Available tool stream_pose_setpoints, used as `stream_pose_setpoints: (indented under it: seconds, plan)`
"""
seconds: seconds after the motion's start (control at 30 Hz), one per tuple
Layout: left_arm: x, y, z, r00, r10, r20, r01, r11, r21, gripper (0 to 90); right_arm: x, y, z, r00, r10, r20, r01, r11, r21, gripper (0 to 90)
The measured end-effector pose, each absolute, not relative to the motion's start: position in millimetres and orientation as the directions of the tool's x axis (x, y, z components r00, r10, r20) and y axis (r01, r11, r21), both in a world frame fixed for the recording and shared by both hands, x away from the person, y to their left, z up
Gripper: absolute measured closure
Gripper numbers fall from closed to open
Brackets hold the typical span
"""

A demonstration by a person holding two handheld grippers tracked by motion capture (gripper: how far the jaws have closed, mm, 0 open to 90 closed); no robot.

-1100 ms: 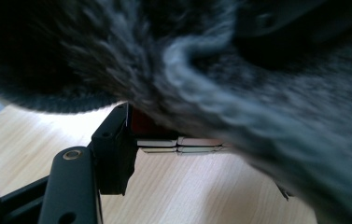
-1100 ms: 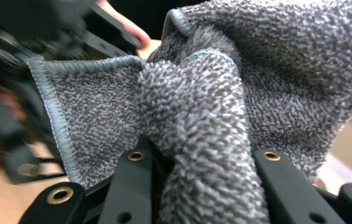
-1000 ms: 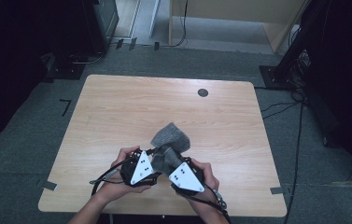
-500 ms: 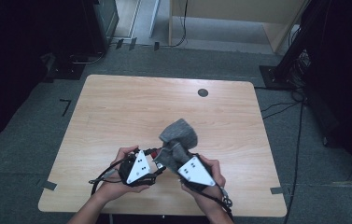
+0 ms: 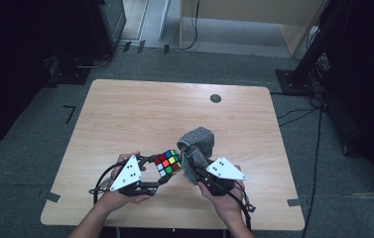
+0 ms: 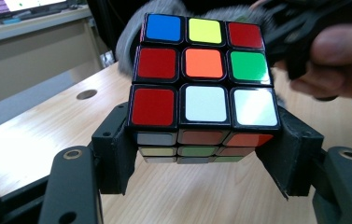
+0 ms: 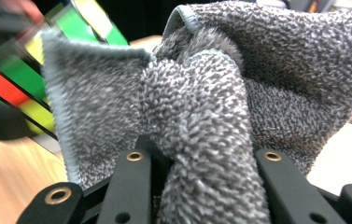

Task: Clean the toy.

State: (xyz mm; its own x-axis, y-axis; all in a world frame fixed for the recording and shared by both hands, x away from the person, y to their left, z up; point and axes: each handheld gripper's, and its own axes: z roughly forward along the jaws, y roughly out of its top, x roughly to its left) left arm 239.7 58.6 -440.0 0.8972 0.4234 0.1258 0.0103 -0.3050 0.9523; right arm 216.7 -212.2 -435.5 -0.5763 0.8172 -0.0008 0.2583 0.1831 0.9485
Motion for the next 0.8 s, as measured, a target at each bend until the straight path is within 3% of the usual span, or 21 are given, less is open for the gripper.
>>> stream_pose_setpoints:
  seconds: [0.2, 0.37, 0.47, 0.6, 0.8]
  plan:
    - [236.9, 54.5, -440.5, 0.905, 0.404, 0.132, 0.0, -0.31, 0.951, 34.2, 201.2, -203.9, -415.0, -0.653, 0.758, 0.005, 0.136, 0.111, 0.984, 69.4]
    - [239.1, 61.7, -435.5, 0.909, 0.408, 0.083, 0.023, -0.249, 0.968, 34.2, 214.7, -210.3, -432.8, -0.607, 0.793, 0.044, 0.259, 0.145, 0.955, 69.8]
    - [242.7, 68.9, -432.0, 0.914, 0.406, 0.019, 0.057, -0.175, 0.983, 34.2, 218.3, -214.7, -437.6, -0.607, 0.788, 0.107, 0.291, 0.095, 0.952, 69.8]
    - [245.0, 72.2, -432.5, 0.917, 0.397, -0.028, 0.086, -0.13, 0.988, 34.2, 214.9, -211.0, -434.0, -0.644, 0.749, 0.157, 0.281, 0.041, 0.959, 69.9]
    - [245.7, 73.9, -431.0, 0.916, 0.396, -0.063, 0.105, -0.086, 0.991, 34.2, 215.8, -198.0, -445.2, -0.685, 0.672, 0.282, 0.372, -0.011, 0.928, 70.2]
